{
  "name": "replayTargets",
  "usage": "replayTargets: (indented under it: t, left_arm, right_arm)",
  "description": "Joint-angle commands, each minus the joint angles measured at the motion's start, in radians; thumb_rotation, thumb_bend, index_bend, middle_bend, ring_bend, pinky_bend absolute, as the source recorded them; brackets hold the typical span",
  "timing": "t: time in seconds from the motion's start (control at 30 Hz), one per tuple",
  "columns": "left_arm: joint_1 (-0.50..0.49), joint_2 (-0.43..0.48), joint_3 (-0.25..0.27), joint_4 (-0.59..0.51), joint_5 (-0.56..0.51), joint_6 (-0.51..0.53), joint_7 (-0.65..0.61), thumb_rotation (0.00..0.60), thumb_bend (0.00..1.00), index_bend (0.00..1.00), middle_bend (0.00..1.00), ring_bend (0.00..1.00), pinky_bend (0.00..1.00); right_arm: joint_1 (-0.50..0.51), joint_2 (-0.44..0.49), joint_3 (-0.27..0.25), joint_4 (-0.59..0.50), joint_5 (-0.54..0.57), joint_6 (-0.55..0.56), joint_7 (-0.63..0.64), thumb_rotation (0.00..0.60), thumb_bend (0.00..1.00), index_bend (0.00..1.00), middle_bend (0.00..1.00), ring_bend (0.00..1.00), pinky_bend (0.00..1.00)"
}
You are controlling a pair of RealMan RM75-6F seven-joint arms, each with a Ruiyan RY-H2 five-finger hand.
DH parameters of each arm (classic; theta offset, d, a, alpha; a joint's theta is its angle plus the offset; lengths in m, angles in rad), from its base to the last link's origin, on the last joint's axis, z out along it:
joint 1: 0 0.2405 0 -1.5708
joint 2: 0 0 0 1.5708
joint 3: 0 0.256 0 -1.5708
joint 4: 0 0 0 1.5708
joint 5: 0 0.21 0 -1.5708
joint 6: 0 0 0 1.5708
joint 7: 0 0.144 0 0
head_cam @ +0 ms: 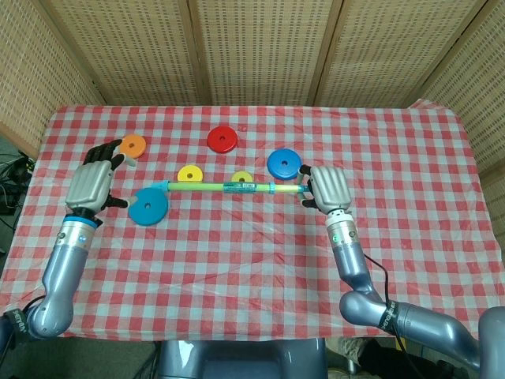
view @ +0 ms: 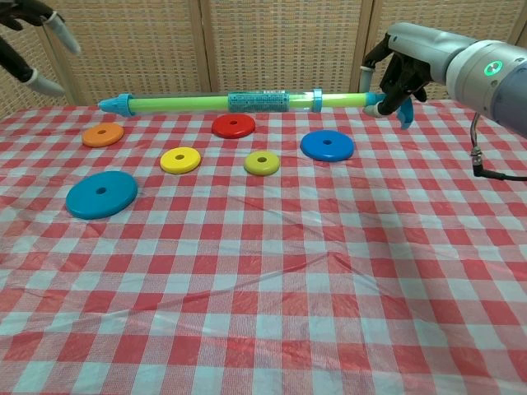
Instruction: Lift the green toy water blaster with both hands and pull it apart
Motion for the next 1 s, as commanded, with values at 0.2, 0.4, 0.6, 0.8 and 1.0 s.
replayTargets:
  t: [0.2, 0.4, 0.6, 0.8, 1.0]
  left_arm:
    - [-0.136, -0.057, 0.004, 0.030, -0.146, -0.018, 0.093, 0.600, 0.27, 0.35, 0.00, 0.00, 0.00]
    - [-0.171, -0.076, 0.023, 0.040, -0.180, -0.011, 0.097, 0.600, 0.26, 0.38, 0.00, 0.00, 0.00]
    - [-0.189, -0.088, 0.040, 0.044, -0.189, 0.007, 0.094, 0.600, 0.26, 0.40, 0.00, 0.00, 0.00]
    - [-0.201, -0.108, 0.054, 0.057, -0.190, 0.024, 0.083, 0.600, 0.26, 0.43, 0.00, 0.00, 0.00]
    - [-0.217, -0.123, 0.065, 0.068, -0.191, 0.035, 0.087, 0.600, 0.26, 0.42, 0.00, 0.00, 0.00]
  right_arm:
    - [-0.004, 0.029, -0.020, -0.026, 0.002, 0.011, 0.025, 0.600, 0.52, 0.73, 1.00, 1.00, 0.79]
    - [-0.003, 0.040, -0.034, -0.039, 0.000, 0.017, 0.037, 0.600, 0.52, 0.73, 1.00, 1.00, 0.79]
    - [-0.001, 0.044, -0.046, -0.043, 0.004, 0.019, 0.047, 0.600, 0.52, 0.73, 1.00, 1.00, 0.79]
    - [-0.001, 0.043, -0.060, -0.043, 0.008, 0.023, 0.056, 0.600, 0.52, 0.73, 1.00, 1.00, 0.79]
    - [-0.001, 0.042, -0.074, -0.047, 0.010, 0.029, 0.056, 0.600, 0.52, 0.73, 1.00, 1.00, 0.79]
